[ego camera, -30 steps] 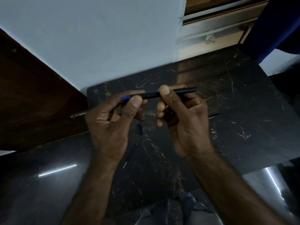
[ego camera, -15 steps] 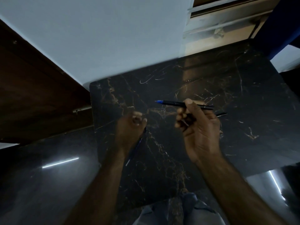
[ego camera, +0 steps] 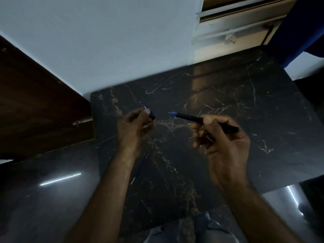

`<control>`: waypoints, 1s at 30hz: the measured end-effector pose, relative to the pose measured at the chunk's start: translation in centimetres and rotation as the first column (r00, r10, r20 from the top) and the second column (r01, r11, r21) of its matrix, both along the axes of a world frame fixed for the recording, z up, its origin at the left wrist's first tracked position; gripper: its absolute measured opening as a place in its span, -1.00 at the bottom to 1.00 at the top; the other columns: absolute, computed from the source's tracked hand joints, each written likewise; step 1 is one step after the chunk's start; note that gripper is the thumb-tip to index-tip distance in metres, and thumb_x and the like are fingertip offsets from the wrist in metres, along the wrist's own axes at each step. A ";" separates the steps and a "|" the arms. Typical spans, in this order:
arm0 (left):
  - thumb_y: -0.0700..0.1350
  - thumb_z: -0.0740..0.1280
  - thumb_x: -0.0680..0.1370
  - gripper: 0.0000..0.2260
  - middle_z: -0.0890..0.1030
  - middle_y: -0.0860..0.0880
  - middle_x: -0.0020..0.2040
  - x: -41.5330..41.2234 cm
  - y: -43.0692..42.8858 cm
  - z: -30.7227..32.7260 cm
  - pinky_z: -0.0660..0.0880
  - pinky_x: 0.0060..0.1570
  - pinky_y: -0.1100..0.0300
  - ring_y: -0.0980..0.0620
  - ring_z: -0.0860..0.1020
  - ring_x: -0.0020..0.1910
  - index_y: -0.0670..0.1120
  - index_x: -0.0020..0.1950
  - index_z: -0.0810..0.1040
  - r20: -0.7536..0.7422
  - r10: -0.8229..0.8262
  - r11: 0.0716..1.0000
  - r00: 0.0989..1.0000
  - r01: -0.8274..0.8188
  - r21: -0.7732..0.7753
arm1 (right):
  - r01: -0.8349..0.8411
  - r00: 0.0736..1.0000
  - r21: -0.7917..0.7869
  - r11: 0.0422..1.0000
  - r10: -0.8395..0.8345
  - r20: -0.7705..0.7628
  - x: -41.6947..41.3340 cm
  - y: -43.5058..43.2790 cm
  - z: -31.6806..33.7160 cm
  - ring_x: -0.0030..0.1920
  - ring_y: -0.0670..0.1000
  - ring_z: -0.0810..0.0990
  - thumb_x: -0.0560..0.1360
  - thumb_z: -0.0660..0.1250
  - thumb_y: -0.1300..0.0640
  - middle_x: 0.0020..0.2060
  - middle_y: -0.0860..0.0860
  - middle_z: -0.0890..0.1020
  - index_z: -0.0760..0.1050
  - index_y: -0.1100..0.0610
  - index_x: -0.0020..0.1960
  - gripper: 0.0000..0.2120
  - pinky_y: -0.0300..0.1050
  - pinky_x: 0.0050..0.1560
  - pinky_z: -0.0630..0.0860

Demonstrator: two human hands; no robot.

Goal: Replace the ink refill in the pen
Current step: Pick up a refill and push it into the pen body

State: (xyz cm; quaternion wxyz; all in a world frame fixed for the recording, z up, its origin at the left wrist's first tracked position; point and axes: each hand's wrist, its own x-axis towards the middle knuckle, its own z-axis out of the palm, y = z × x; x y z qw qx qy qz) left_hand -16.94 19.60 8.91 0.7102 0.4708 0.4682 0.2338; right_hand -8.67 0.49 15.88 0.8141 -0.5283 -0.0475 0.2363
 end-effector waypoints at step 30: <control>-0.30 0.43 0.60 -0.71 0.73 -0.17 0.08 1.2 -7.9 8.4 0.68 -0.09 0.03 -0.31 0.71 0.11 -0.14 0.31 0.59 0.354 0.077 0.958 0.932 -0.168 0.232 | -0.036 0.975 0.040 0.999 0.027 0.218 -0.8 0.8 0.7 -0.16 0.22 0.71 0.54 0.41 0.38 -0.07 0.26 0.73 0.63 0.32 0.19 -0.77 0.02 -0.23 0.64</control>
